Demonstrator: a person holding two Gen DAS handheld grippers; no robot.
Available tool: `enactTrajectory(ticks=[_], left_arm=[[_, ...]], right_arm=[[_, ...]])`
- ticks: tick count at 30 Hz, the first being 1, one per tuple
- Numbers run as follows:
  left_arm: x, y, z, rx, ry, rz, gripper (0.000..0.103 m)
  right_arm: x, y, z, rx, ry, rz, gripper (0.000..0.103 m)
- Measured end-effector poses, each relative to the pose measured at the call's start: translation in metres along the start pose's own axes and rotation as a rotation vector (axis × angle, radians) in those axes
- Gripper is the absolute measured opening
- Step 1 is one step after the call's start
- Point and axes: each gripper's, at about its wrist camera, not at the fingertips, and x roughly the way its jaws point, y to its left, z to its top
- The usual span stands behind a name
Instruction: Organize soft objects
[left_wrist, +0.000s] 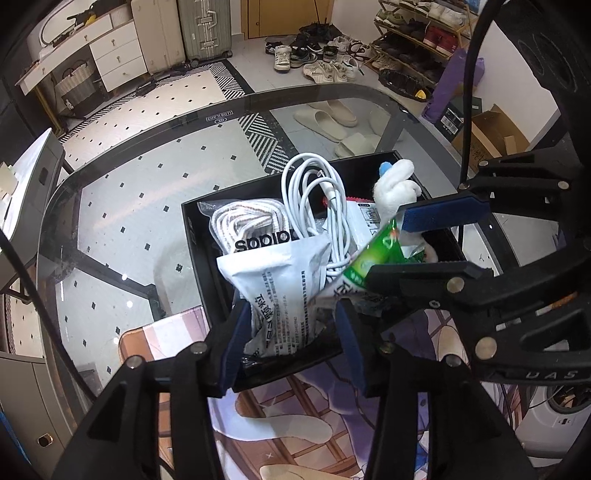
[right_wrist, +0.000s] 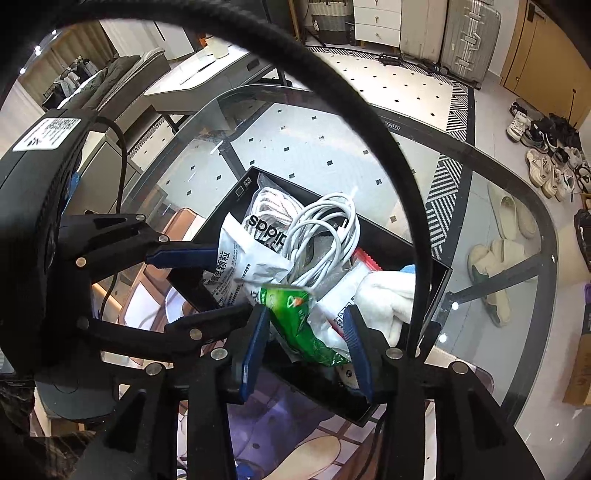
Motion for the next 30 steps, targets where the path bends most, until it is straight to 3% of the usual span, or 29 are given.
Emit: enactTrajectory(ticks=[9,11,13,16,22,30], left_arm=[[-0.02,0.001,-0.003,0.004,-0.03,0.007,0.053],[-0.025,0.001,-0.005,0.003,-0.036,0.011,0.053],[-0.03,0.004,-0.006,0.001,-0.045,0.023,0.056],[-0.038,0.007,-0.009,-0.009,-0.065,0.023,0.063],[-0.049,0.012,-0.018,-0.023,-0.094,0.028,0.077],[-0.062,0.017,-0.035,-0.054,-0.149,0.038,0.078]], right_arm=[[-0.025,0.0,-0.007,0.004,-0.048,-0.019,0.053],[-0.031,0.0,-0.009,0.007,-0.059,-0.024,0.058],[-0.036,-0.001,-0.011,0.01,-0.072,-0.027,0.071],[-0.045,-0.003,-0.015,0.021,-0.099,-0.038,0.081],[-0.061,-0.009,-0.025,0.05,-0.141,-0.054,0.089],[-0.076,-0.016,-0.043,0.104,-0.222,-0.088,0.091]])
